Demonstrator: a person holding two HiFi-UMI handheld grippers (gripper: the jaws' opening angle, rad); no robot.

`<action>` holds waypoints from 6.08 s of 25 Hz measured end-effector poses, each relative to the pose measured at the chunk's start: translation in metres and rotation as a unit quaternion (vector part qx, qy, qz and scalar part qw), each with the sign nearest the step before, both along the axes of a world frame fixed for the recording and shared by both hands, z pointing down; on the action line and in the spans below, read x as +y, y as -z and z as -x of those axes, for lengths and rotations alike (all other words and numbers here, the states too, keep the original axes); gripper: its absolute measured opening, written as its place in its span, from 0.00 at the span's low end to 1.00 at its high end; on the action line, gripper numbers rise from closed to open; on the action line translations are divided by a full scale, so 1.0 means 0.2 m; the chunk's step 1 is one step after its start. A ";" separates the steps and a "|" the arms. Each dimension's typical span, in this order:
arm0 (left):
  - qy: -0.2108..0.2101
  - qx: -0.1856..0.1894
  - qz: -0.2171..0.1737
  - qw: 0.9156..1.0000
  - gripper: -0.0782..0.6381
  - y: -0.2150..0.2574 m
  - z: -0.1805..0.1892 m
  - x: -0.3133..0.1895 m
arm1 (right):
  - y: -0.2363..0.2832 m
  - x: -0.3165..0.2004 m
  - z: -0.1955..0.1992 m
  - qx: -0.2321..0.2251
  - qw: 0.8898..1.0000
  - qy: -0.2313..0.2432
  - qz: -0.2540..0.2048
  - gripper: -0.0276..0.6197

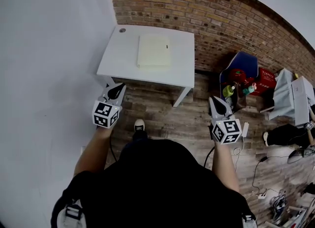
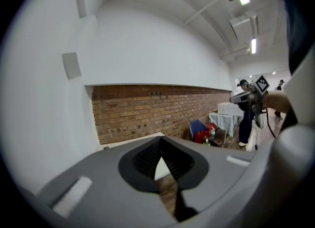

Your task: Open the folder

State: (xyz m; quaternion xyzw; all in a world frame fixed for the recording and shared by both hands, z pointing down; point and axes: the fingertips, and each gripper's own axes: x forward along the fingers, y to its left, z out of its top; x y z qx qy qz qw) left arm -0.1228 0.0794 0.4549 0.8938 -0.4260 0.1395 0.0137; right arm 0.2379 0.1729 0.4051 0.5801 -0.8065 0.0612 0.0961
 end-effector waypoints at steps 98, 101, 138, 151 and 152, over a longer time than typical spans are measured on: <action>-0.036 0.027 0.035 0.998 0.11 -0.20 0.56 -1.67 | -0.10 -1.52 0.69 0.048 0.996 -0.021 0.073 0.05; -0.030 0.023 0.032 0.999 0.11 -0.19 0.55 -1.65 | -0.08 -1.54 0.68 0.046 0.997 -0.010 0.065 0.05; 0.067 -0.031 -0.004 0.997 0.11 -0.11 -0.02 -1.49 | -0.10 -1.68 0.02 0.013 0.996 0.075 0.043 0.05; 0.022 -0.103 -0.006 0.994 0.11 -0.28 -0.30 -1.53 | -0.19 -1.61 -0.13 0.009 0.996 0.065 0.063 0.05; 0.018 -0.108 -0.005 0.994 0.11 -0.30 -0.32 -1.53 | -0.20 -1.60 -0.13 0.009 0.996 0.065 0.066 0.05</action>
